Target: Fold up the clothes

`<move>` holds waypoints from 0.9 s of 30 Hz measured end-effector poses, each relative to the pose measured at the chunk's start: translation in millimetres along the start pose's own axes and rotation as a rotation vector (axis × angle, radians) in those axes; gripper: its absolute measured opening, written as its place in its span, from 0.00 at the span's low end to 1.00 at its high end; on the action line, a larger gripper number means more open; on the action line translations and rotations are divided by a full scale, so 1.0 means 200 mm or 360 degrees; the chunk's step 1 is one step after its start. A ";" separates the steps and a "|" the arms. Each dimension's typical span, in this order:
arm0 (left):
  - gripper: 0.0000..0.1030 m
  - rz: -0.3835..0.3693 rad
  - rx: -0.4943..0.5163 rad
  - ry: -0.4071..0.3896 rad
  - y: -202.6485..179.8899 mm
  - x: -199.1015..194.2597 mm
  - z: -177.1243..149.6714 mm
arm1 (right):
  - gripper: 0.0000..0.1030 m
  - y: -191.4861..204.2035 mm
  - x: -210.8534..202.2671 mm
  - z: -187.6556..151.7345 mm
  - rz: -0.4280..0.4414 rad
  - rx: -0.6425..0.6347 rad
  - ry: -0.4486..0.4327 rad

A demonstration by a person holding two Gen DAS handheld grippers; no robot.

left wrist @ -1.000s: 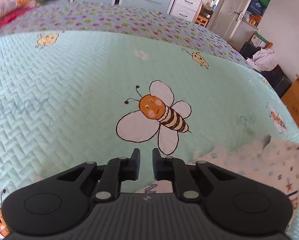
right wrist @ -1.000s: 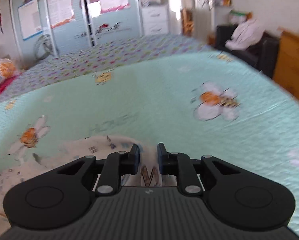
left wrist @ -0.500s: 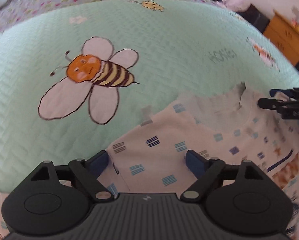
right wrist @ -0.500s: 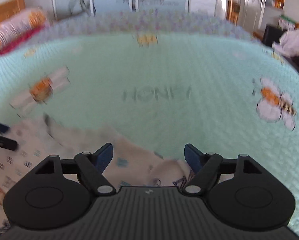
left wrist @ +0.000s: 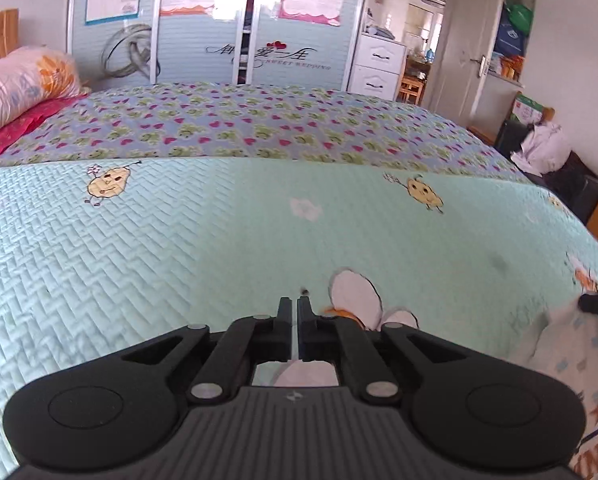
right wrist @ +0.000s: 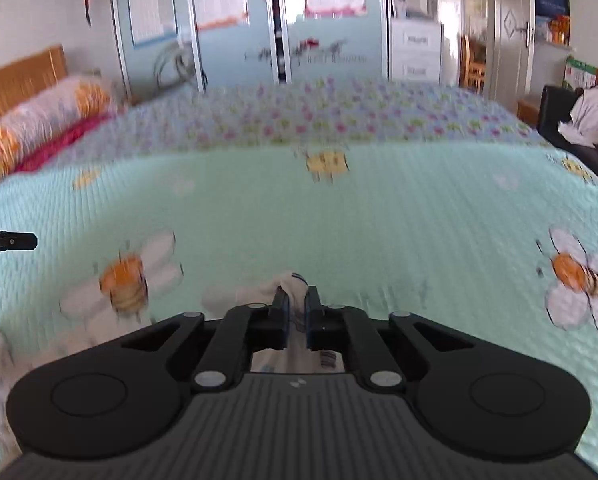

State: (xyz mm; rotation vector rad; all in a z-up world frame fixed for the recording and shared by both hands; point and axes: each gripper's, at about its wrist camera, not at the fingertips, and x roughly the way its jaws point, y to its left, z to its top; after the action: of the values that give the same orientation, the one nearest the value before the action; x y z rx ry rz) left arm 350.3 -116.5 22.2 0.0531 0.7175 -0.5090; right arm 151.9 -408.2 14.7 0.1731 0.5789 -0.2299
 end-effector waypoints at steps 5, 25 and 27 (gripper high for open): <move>0.52 -0.0285 -0.0086 0.0210 0.04 -0.13 -0.29 | 0.48 0.02 -0.05 -0.08 -0.0185 -0.0020 0.0012; 0.55 -0.0389 -0.0437 0.0265 -0.04 -0.89 -1.09 | 0.36 -0.74 -0.46 -1.01 -0.0040 0.1689 -0.0166; 0.55 -0.0395 -0.0402 0.0246 -0.07 -0.96 -1.10 | 0.01 -0.77 -0.42 -0.98 -0.0094 0.1739 -0.0069</move>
State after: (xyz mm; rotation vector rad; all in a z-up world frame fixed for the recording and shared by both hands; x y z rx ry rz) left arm 85.8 0.8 -19.9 -0.2379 0.9414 -0.6517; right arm -59.4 -497.3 -114.9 1.2044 0.3626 -0.5914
